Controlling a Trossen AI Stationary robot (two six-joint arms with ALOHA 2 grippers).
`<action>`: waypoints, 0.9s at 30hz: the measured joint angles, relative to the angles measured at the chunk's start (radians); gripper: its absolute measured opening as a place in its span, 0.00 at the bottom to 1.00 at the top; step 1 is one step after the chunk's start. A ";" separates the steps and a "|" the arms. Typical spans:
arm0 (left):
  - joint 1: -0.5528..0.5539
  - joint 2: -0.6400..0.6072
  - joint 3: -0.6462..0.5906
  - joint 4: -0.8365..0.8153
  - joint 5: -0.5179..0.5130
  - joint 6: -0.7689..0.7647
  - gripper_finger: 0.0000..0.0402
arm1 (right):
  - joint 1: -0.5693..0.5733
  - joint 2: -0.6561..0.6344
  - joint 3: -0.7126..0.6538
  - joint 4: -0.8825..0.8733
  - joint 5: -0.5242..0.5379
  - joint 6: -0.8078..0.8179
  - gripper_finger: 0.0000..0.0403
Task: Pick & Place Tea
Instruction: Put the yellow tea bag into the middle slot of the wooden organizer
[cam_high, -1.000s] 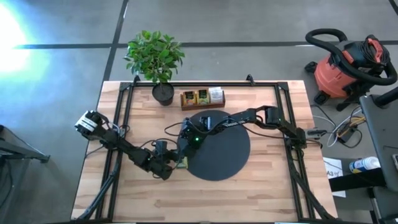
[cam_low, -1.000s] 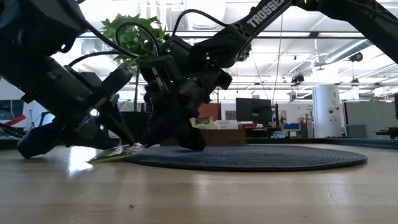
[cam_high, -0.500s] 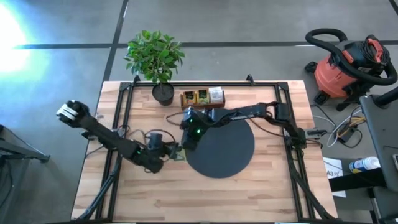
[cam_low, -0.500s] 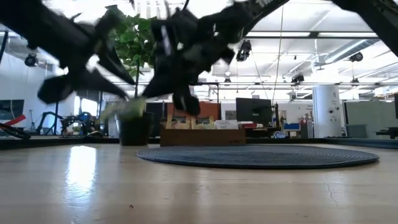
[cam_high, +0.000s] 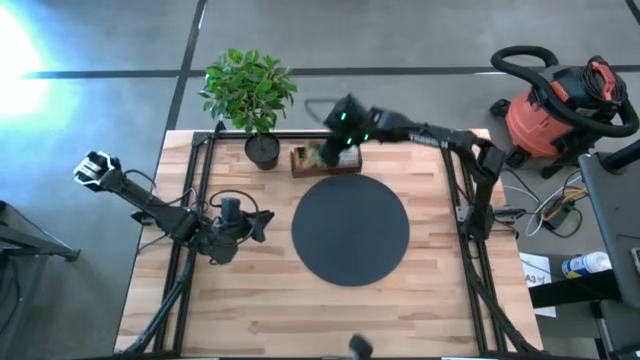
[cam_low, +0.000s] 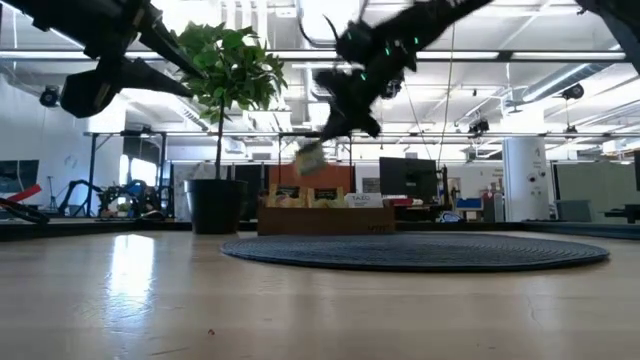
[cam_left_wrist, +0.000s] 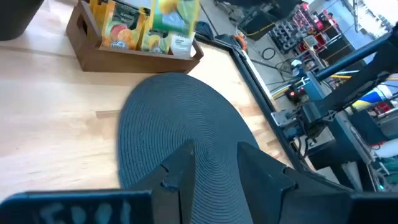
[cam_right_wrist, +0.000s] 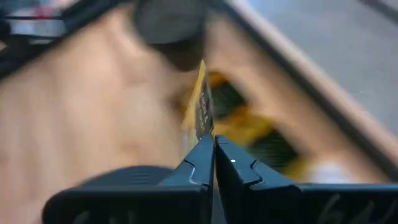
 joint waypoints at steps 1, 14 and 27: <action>0.000 0.001 0.000 0.005 0.000 0.001 0.23 | -0.036 0.007 -0.001 -0.005 -0.003 -0.031 0.02; -0.003 0.025 0.000 0.018 0.005 -0.002 0.23 | -0.146 0.075 -0.004 -0.070 -0.163 -0.297 0.02; -0.003 0.025 0.000 0.024 -0.016 -0.028 0.23 | -0.148 0.128 -0.018 0.050 -0.083 -0.373 0.02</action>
